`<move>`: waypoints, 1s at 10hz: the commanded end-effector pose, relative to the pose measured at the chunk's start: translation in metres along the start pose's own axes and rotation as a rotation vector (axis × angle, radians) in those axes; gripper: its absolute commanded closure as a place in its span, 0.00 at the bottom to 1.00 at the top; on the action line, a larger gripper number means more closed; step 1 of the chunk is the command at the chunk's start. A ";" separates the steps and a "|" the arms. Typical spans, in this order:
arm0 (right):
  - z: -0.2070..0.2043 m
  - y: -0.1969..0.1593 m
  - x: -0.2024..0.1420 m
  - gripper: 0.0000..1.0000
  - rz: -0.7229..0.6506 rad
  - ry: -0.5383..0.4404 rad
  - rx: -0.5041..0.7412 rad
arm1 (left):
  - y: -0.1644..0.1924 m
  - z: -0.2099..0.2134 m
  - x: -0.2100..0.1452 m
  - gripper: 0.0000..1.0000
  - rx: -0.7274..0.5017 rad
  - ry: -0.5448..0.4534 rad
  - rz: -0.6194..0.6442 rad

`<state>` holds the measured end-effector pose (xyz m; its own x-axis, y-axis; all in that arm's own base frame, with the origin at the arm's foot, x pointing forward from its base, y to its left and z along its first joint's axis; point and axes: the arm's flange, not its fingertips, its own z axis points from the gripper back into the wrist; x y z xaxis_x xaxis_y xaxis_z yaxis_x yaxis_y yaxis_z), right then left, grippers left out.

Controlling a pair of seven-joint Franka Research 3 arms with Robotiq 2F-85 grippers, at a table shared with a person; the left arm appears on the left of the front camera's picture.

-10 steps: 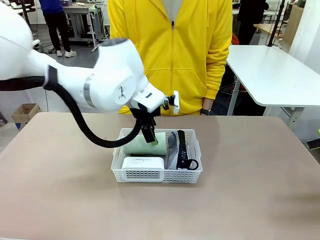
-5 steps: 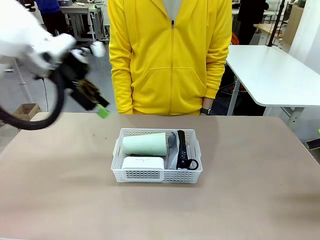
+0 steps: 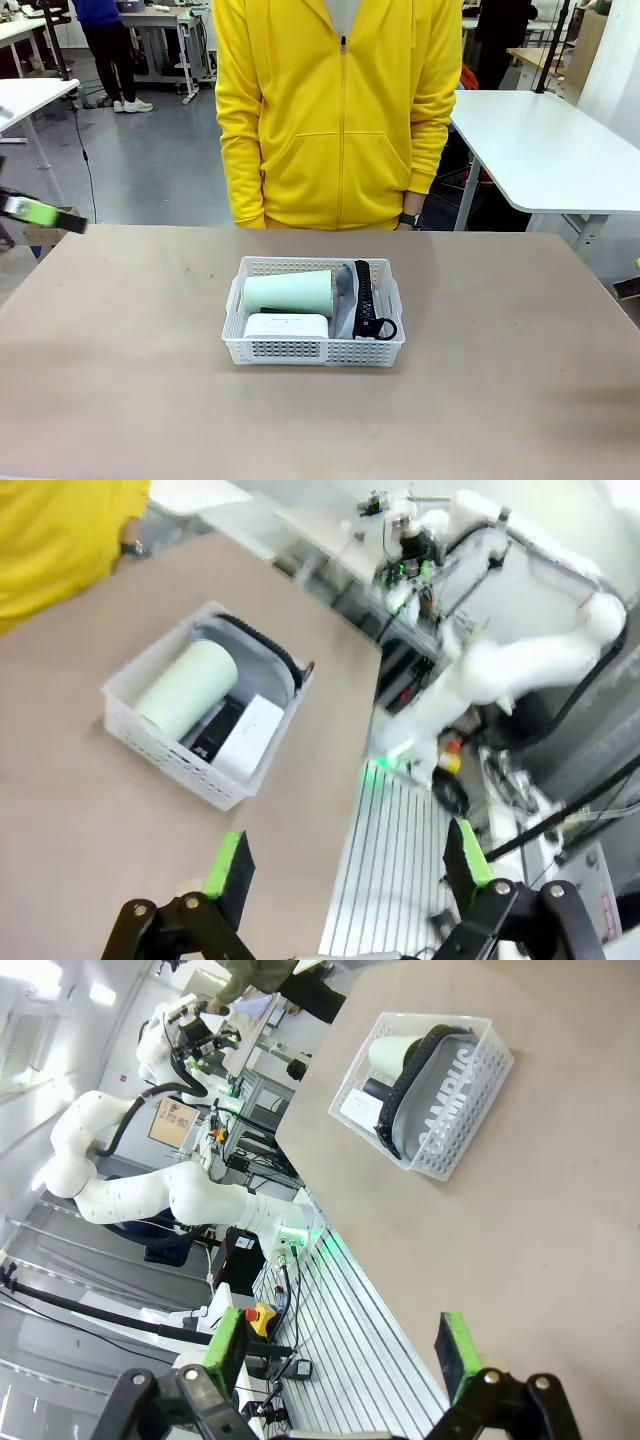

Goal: Efficiently arrange items inside the basket to fit them all.
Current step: Pick up the Reusable plastic cup and place it inside the Organizing basket.

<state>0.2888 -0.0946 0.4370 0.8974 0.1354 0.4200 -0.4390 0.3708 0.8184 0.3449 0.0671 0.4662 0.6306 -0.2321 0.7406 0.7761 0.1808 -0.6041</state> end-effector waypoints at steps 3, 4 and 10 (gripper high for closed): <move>0.001 0.005 0.003 0.00 -0.015 -0.016 0.014 | 0.053 0.009 -0.026 0.00 0.015 -0.099 0.063; 0.001 0.005 0.003 0.00 -0.015 -0.016 0.014 | 0.017 0.024 -0.036 0.00 -0.021 -0.145 0.061; 0.001 0.005 0.003 0.00 -0.015 -0.016 0.014 | 0.017 0.024 -0.036 0.00 -0.021 -0.145 0.061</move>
<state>0.2889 -0.0945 0.4369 0.8974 0.1357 0.4198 -0.4390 0.3709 0.8184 0.3394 0.1031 0.4354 0.6635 -0.0856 0.7432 0.7443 0.1762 -0.6442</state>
